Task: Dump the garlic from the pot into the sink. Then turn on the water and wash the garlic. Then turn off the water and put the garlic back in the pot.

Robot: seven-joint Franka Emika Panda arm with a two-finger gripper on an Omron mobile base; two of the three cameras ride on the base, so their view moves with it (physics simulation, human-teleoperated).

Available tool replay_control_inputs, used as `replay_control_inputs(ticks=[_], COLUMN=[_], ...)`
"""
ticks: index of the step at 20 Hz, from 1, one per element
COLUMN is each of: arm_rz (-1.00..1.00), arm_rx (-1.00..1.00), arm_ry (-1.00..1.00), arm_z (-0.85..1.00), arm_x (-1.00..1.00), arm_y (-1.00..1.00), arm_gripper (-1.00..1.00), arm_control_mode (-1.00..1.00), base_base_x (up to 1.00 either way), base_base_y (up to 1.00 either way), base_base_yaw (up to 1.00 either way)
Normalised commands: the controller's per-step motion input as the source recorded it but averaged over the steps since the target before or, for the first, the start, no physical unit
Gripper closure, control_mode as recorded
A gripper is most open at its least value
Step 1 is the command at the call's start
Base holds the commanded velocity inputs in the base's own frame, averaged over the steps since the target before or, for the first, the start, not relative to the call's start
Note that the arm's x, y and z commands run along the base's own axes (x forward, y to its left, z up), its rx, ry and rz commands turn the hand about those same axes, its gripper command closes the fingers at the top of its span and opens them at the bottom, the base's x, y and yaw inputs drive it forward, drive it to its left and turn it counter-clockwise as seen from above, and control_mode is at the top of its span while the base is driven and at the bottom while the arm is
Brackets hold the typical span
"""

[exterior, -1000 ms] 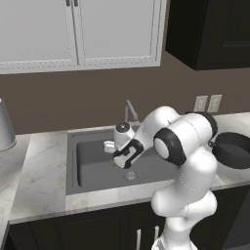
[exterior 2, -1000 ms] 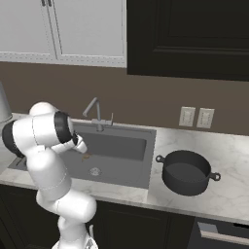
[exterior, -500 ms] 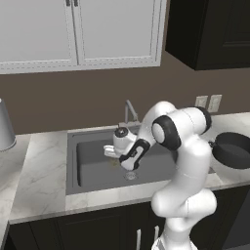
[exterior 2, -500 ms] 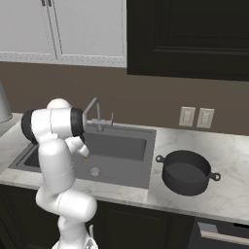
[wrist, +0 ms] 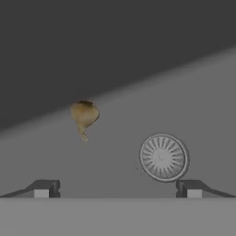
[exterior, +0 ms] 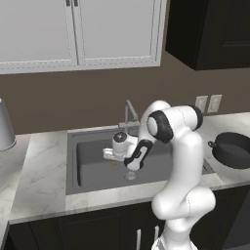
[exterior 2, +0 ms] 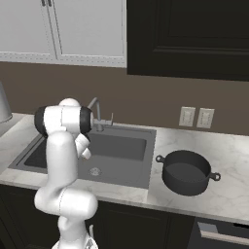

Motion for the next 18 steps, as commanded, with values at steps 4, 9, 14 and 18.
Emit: replay_control_inputs(ticks=[4,9,14,18], arm_rz=[0.03,0.01,0.00,0.00], arm_rx=[0.00,0.00,0.00,0.00], arm_ry=[0.00,0.00,0.00,0.00], arm_z=[-0.18,-0.13,-0.12,-0.16], arm_x=[0.26,0.36,0.44,0.40], arm_y=[0.14,0.08,0.00,0.00], arm_gripper=[-1.00,-1.00,-1.00,-1.00], arm_control_mode=[-1.00,-1.00,-1.00,-1.00], base_base_x=[0.00,0.00,0.00,0.00], base_base_y=[0.00,0.00,0.00,0.00], base_base_yaw=[0.00,0.00,0.00,0.00])
